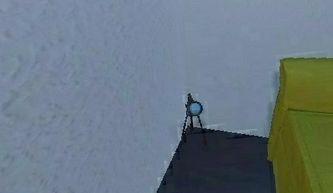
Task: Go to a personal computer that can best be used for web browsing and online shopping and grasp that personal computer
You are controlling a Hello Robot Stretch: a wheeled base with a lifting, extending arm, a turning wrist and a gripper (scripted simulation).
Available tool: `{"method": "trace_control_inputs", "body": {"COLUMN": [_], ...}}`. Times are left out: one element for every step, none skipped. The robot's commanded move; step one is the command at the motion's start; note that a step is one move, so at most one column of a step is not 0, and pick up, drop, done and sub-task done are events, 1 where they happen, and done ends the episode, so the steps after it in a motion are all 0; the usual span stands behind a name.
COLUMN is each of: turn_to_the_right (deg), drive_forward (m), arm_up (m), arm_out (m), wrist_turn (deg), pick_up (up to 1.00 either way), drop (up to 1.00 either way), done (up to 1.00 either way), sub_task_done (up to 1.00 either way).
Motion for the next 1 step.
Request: {"method": "trace_control_inputs", "body": {"turn_to_the_right": [0.0], "drive_forward": [0.00], "arm_up": [-0.30], "arm_out": [0.00], "wrist_turn": [0.0], "pick_up": [0.00], "drop": [0.00], "done": [0.00], "sub_task_done": [0.00]}}
